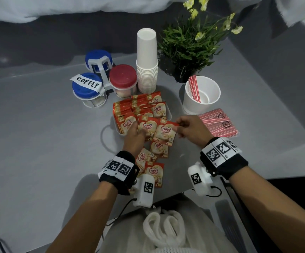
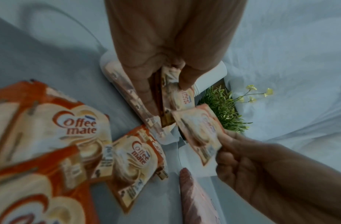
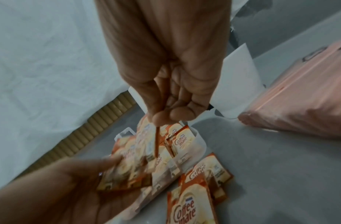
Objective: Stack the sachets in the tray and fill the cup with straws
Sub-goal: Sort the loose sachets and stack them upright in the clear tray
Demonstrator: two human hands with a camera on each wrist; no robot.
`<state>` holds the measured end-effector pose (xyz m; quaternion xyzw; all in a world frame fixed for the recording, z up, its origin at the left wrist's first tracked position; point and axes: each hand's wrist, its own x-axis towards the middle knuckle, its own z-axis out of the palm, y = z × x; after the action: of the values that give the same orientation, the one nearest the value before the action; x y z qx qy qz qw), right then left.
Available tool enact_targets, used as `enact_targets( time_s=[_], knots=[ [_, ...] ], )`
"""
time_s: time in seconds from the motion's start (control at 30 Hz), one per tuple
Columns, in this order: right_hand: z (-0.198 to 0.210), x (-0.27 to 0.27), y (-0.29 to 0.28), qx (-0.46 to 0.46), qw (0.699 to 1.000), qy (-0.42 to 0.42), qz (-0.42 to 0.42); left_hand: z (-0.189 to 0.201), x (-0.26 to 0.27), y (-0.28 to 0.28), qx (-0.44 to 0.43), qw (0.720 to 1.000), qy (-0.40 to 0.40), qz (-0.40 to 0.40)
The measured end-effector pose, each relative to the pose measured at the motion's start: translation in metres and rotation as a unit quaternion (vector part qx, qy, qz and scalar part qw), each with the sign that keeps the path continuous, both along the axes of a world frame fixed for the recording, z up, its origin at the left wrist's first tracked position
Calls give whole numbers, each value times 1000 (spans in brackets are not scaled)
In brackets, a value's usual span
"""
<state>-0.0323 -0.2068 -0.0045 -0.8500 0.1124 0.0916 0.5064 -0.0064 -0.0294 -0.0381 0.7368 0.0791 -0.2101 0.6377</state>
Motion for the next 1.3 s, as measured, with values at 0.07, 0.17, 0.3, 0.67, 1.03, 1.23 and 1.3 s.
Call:
enact_targets(
  time_s=[0.07, 0.17, 0.3, 0.67, 1.03, 1.23, 1.3],
  knots=[
    [1, 6, 5, 23, 1000, 6, 3, 0, 0, -7, -12, 1000, -1, -18],
    [-2, 14, 15, 13, 1000, 6, -10, 9, -3, -17, -26, 999, -8, -36],
    [-7, 23, 23, 35, 998, -12, -52, 12, -5, -23, -32, 998, -43, -44],
    [-5, 31, 23, 77, 996, -14, -36, 20, 16, -39, 29, 994, -106, 16],
    [-5, 79, -9, -153, 986, -57, -40, 19, 44, -37, 423, 875, -183, -148],
    [-22, 83, 0, -198, 979, 13, 48, -3, 39, -42, 472, 842, -180, -190],
    [-26, 83, 0, -194, 978, 25, 72, -8, 39, -39, 493, 826, -173, -209]
  ],
)
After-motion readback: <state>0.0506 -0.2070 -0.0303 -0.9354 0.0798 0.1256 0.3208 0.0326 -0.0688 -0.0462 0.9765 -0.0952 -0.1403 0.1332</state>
